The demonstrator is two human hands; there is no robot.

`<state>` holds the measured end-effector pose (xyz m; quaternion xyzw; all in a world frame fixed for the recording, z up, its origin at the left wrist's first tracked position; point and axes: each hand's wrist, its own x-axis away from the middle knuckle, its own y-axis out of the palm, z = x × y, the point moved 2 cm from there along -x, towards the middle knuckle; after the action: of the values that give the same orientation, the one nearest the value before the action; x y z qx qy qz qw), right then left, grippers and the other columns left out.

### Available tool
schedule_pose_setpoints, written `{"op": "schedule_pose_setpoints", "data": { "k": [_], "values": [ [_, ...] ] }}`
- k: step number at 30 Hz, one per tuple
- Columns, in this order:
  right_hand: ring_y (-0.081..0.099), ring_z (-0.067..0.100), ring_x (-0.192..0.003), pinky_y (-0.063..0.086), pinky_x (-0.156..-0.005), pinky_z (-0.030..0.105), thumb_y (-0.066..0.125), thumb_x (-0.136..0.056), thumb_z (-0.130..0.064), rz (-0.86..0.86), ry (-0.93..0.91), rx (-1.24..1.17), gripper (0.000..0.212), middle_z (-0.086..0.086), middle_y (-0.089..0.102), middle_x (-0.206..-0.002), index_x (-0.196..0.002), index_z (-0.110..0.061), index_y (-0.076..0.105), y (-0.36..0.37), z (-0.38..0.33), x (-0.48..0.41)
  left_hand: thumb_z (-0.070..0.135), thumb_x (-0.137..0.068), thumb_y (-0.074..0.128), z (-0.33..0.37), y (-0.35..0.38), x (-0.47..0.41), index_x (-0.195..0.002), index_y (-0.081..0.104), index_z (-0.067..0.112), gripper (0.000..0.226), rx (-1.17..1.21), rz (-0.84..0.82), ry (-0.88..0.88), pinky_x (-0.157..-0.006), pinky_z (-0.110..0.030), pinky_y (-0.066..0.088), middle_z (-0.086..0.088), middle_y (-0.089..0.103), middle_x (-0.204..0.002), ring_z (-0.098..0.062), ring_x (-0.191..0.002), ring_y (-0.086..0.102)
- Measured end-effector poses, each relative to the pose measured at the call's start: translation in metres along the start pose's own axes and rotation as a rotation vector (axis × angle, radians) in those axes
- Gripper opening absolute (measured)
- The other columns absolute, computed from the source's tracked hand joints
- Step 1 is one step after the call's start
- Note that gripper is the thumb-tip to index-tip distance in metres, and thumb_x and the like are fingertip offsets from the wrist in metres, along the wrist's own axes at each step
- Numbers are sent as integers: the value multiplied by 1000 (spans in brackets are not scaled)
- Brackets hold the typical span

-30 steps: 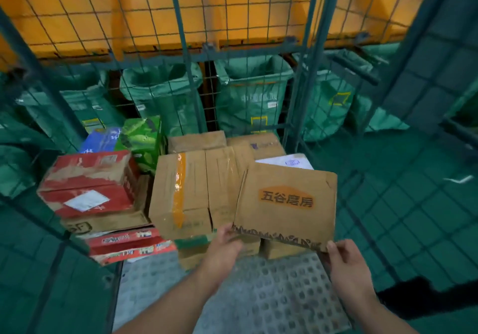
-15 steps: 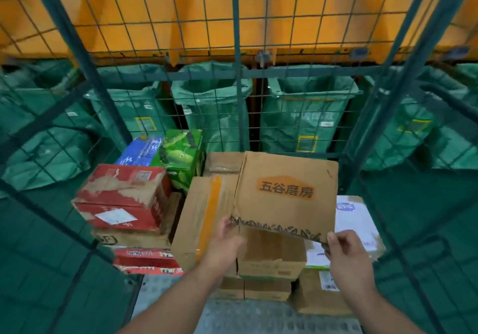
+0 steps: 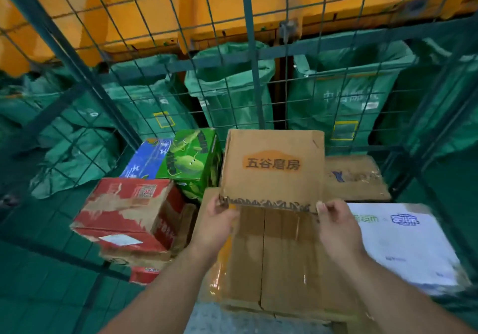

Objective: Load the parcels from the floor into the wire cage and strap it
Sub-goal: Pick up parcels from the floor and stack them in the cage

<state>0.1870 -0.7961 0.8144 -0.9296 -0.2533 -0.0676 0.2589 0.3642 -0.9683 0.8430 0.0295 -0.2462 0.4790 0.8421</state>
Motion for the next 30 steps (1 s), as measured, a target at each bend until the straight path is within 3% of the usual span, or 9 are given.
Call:
{"op": "schedule_pose_setpoints", "data": {
  "k": [4,6,8,11,14,18,20,26,30],
  "values": [
    [59,13,-74,40,-57,31,47,-105,-46,63,67,-4,28,-3,65,-85,-90,-24,55,31,-25,-28,13,-87,70,24,-6,-61,-144,47,31,65,39,-10,13,-102,-46,52,4,70,-124,-20,-114,65],
    [67,21,-77,53,-65,40,48,-102,-54,108,123,-77,31,-3,68,-84,-88,-27,57,57,-36,-36,20,-89,72,39,-5,-82,-162,20,31,90,128,-30,0,-109,-47,47,3,62,-141,-21,-123,62],
    [71,30,-85,59,-80,53,52,-97,-54,111,213,-312,26,1,70,-90,-86,-31,56,94,-44,-45,35,-95,69,47,4,-95,-162,19,31,84,161,-42,-32,-101,-42,50,4,58,-142,-21,-119,62],
    [67,36,-92,58,-90,54,55,-98,-41,108,385,-555,14,12,68,-101,-91,-28,55,143,-78,-50,60,-91,66,43,23,-94,-136,56,29,55,146,-152,-121,-84,-35,54,3,70,-123,-21,-101,69],
    [67,39,-95,58,-90,51,55,-103,-27,126,512,-716,16,18,68,-105,-111,-14,60,180,-110,-57,41,-101,61,26,20,-96,-116,70,17,30,204,-143,-145,-77,-29,54,0,76,-94,-15,-83,69],
    [66,37,-94,58,-85,47,51,-107,-25,61,568,-830,23,19,66,-107,-120,-7,59,217,-134,-60,46,-96,59,7,-11,-110,-103,82,15,39,309,-180,-137,-78,-30,52,-13,77,-110,-18,-91,72],
    [66,31,-83,58,-78,41,52,-106,-29,28,558,-800,20,13,68,-100,-112,-11,60,239,-139,-55,38,-103,51,-5,-28,-122,-83,85,20,43,366,-186,-131,-66,-23,54,-7,79,-95,-12,-78,74],
    [71,24,-80,61,-82,44,47,-104,-53,-154,565,-817,46,8,73,-90,-85,-15,63,266,-135,-59,58,-99,51,-12,-54,-144,-131,68,28,47,312,-118,-176,-94,-39,54,-7,72,-127,-24,-104,69],
    [70,26,-98,58,-67,32,74,-75,-74,-194,550,-622,77,11,68,-117,-122,-16,55,238,-97,-86,51,-103,49,-10,-54,-156,-146,45,41,45,189,-43,-127,-91,-38,52,2,65,-131,-23,-105,68]
  ]
}}
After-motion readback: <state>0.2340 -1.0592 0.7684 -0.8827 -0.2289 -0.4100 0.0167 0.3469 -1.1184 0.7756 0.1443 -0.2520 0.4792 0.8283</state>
